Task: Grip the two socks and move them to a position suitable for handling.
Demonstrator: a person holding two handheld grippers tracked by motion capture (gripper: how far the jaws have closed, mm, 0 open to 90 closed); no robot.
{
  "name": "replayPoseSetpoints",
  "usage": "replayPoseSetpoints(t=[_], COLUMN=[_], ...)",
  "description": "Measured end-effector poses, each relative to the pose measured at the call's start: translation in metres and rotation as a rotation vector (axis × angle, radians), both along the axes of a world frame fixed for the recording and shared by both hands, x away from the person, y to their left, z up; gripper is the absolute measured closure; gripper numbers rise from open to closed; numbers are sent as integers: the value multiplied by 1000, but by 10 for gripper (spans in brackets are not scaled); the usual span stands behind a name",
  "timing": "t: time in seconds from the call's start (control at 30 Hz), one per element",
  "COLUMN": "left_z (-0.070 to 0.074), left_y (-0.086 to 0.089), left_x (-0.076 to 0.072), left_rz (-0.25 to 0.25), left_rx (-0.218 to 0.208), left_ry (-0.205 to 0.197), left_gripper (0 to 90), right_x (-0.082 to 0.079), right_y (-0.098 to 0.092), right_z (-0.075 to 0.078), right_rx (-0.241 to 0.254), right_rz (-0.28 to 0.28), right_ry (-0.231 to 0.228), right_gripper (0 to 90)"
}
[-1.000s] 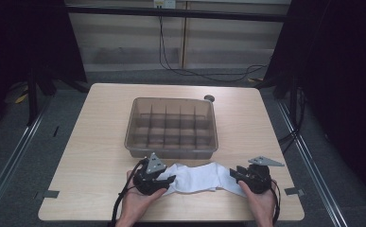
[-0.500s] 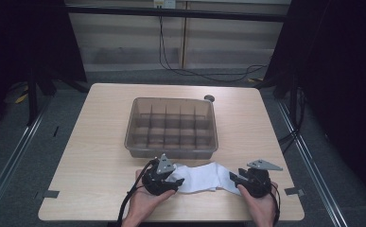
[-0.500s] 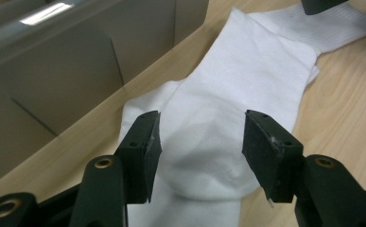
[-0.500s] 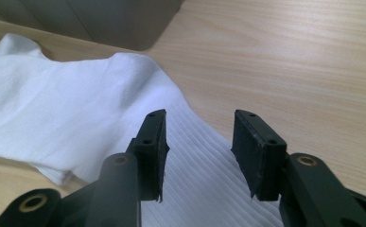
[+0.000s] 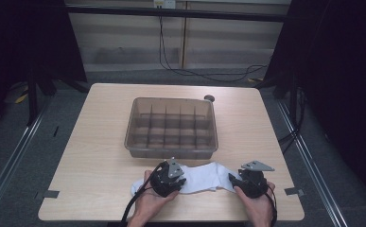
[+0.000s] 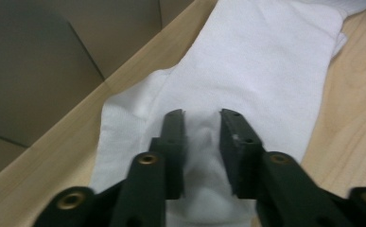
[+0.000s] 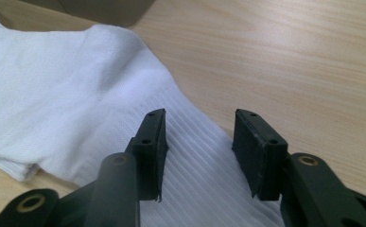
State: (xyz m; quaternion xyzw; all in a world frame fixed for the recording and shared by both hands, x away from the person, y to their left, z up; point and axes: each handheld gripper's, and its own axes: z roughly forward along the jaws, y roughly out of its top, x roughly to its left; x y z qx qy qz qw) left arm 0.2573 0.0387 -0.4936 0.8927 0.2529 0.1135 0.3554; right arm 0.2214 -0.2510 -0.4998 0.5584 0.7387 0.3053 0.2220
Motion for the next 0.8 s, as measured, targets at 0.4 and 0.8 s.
replayPoseSetpoints(t=[0.4, 0.8], left_z=[9, 52], left_y=[5, 29], left_x=[3, 2], left_rz=[2, 33], left_rx=[-81, -201], left_ry=[32, -36], left_gripper=[884, 885], right_x=[5, 2], right_y=[-2, -7], right_z=[2, 35], right_rx=[32, 148], right_rz=[29, 71], right_ry=[4, -85], right_gripper=[849, 852])
